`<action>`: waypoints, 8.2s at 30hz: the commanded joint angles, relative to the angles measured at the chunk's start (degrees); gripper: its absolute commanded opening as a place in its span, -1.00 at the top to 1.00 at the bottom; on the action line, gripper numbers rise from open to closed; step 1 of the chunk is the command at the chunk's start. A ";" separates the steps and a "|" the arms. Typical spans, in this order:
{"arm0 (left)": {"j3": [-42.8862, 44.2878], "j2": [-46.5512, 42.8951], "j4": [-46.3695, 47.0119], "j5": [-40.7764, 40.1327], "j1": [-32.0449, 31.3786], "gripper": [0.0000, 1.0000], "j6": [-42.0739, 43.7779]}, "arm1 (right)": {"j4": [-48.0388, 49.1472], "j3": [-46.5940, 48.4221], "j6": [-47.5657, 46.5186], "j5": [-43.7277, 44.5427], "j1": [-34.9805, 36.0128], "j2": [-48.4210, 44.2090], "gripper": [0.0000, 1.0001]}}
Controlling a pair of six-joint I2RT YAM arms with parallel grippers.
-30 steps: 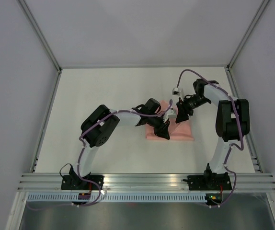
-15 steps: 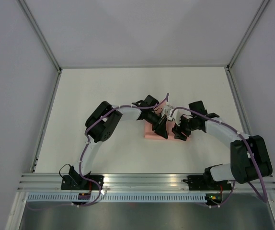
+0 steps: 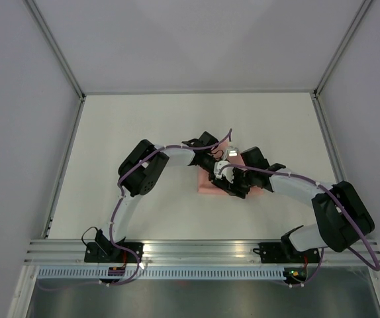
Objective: Fold the napkin, place the utensils inside, and roll it up
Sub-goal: Roll the napkin at the center of the board.
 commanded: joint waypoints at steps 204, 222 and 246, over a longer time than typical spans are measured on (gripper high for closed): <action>-14.97 -25.01 11.70 -29.89 6.99 0.09 -10.37 | -36.79 17.47 -15.21 -11.72 -5.46 20.95 0.71; -45.83 -49.46 44.51 -66.10 -7.93 -0.11 -0.64 | -48.76 36.11 -19.70 -15.95 -12.41 43.55 0.72; -33.62 -29.33 35.01 -65.42 -24.03 -0.15 15.56 | -50.43 41.30 -18.12 -16.39 -13.38 48.21 0.73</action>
